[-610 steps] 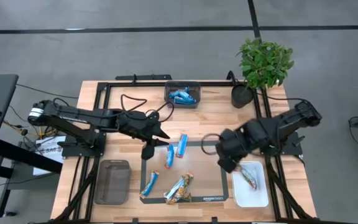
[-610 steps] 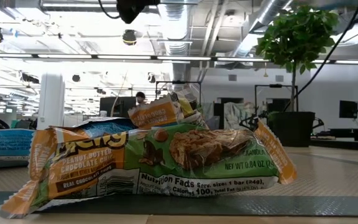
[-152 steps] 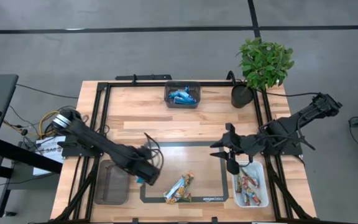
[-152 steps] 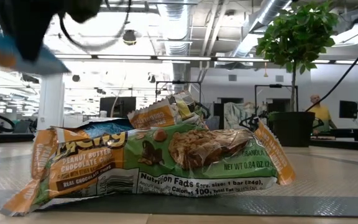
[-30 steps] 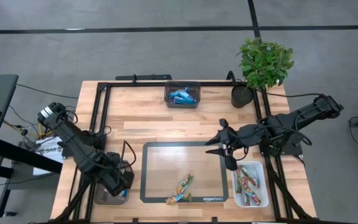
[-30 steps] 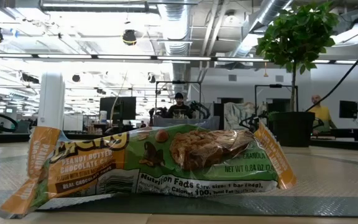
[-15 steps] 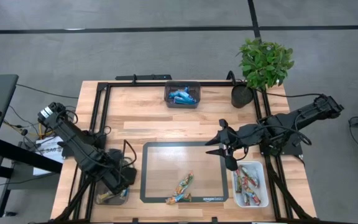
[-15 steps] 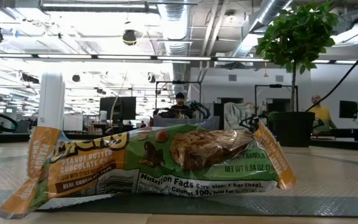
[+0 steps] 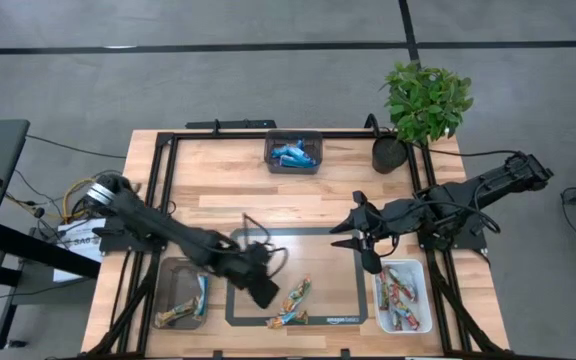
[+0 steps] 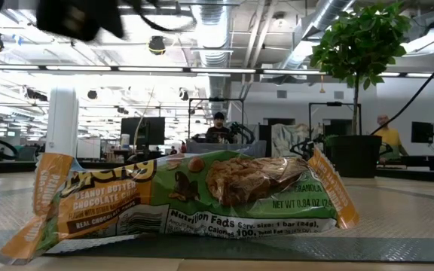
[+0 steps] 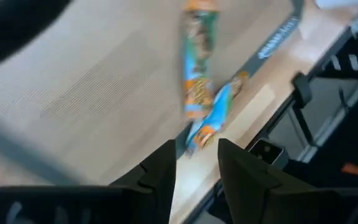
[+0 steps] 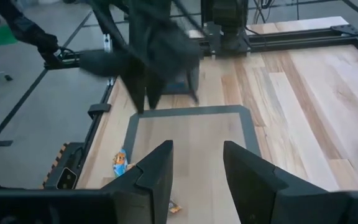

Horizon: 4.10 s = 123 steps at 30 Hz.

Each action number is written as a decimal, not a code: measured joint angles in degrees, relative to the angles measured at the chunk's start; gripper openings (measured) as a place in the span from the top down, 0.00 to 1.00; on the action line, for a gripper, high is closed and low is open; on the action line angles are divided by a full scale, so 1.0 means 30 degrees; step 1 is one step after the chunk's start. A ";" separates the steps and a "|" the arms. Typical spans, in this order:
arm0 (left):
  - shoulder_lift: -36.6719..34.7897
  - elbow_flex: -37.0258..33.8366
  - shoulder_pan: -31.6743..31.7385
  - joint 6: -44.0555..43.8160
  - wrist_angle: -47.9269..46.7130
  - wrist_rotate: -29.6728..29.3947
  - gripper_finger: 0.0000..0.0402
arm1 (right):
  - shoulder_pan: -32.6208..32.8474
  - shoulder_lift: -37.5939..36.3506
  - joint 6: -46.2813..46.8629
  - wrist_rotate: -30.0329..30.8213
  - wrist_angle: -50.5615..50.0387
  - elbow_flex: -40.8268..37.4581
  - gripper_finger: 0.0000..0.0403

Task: Pick and place Granola Bars by type
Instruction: Put the orange granola bar into the bottom black bin

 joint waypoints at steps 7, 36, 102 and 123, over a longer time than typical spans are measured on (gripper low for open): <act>0.3463 -0.0004 0.1971 0.2784 0.6061 0.1011 0.73 | 0.0000 0.0000 0.0195 0.0007 -0.0615 0.0000 0.67; 0.6492 -0.0011 0.1707 0.4095 0.7971 0.1897 0.53 | -0.0007 0.0000 0.1169 0.0080 -0.0761 0.0000 0.67; -0.2059 0.1862 -0.3568 -0.9962 -1.4944 0.2980 0.92 | -0.1768 0.0000 -0.1359 0.0072 0.1760 0.0007 0.67; -0.1919 -0.2280 -0.4364 -1.0053 -1.0899 0.3615 0.62 | -0.1894 0.0000 -0.1505 0.0044 0.2124 0.0007 0.67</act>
